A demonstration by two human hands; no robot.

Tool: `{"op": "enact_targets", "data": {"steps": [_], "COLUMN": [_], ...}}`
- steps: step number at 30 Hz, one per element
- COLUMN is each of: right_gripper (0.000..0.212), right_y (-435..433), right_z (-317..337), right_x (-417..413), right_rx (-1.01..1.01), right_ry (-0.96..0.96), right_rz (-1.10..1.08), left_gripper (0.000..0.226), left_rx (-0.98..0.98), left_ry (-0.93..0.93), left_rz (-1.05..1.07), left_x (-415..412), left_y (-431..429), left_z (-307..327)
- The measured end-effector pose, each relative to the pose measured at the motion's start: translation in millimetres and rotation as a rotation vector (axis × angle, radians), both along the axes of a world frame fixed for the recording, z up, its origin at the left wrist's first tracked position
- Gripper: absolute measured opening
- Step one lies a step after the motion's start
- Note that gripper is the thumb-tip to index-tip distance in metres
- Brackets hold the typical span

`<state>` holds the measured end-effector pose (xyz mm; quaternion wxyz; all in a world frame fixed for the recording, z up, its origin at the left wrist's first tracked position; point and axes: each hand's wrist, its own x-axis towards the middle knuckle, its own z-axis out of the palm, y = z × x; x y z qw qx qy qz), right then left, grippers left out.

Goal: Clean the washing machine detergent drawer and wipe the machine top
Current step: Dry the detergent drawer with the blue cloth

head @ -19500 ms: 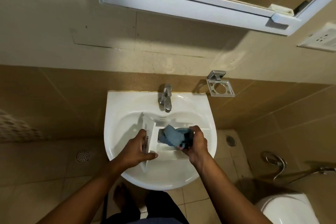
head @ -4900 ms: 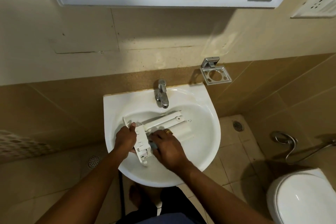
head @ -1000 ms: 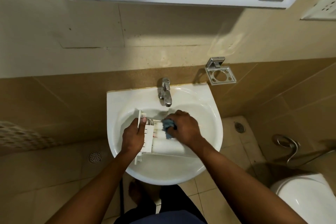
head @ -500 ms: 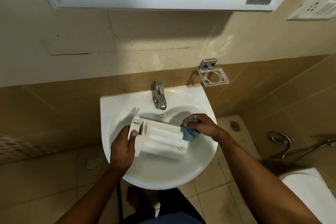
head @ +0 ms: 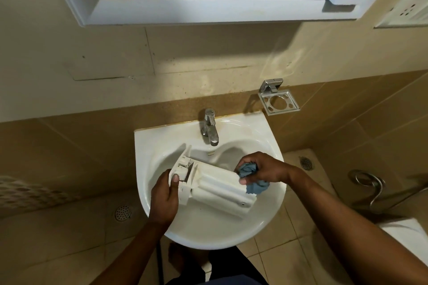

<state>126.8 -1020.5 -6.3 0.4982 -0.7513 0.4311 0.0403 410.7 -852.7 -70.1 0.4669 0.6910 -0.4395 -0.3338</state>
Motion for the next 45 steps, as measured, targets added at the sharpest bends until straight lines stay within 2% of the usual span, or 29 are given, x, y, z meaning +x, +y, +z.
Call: {"op": "enact_targets", "data": {"steps": [3,6,8,11,13,15,18,20,24,27,31,33,35,38,41,43,45], "right_gripper": [0.028,0.029,0.028,0.027,0.035,0.041,0.043,0.043,0.04,0.03,0.038,0.042,0.043,0.047,0.033,0.019,0.016], "right_y": [-3,-7,-7,-3,2,8,23,32,41,36,40,58,85,106,86,67,54], "right_z": [13,15,13,10,10,9,7,6,4,6,1,-9,-22,-39,-37,-28,-20], "right_x": [3,8,11,16,20,22,22,17,-8,-23,15,55,94,113,94,78,72], "right_rx": [0.036,-0.068,-0.107,-0.178,-0.238,-0.348,-0.466,-0.474,-0.436,-0.494,-0.604,-0.604,-0.578,-0.653,-0.645,-0.645,-0.675], "right_ry": [-0.096,-0.038,-0.011,0.003,0.005,0.041,0.026,0.002,0.125,0.175,0.019,-0.102,-0.173,-0.139,-0.073,0.084,0.169], "right_rz": [-0.068,-0.017,-0.007,0.026,0.079,0.164,0.193,0.21,0.273,0.115,-0.132,-0.154,-0.05,0.098,0.135,0.096,0.006], "left_gripper": [0.03,0.046,0.066,0.105,0.108,0.095,0.062,0.046,0.041,0.036,0.035,0.034,0.033,0.03,0.027,0.025,0.025], "left_rx": [-0.035,0.061,0.265,0.672,0.9,0.999,1.029,0.929,0.658,0.566,0.528,0.526,0.52,0.491,0.488,0.477,0.477], "left_ry": [0.264,0.504,0.643,0.687,0.762,0.839,0.652,0.522,0.143,0.118,0.059,0.022,-0.032,-0.071,-0.123,-0.161,-0.186], "left_rz": [-0.05,-0.045,0.02,-0.004,-0.112,-0.141,-0.095,-0.009,0.009,-0.006,-0.018,-0.029,-0.046,-0.049,-0.063,-0.096,-0.107], "left_x": [9,20,28,47,56,54,41,28,12,7,1,-2,-4,-4,-7,-11,-15], "left_y": [1,-6,-14,-31,-41,-48,-53,-52,-41,-35,-32,-32,-31,-29,-28,-27,-26], "left_z": [3,10,21,27,28,28,20,14,17,18,10,7,3,0,2,2,2]}}
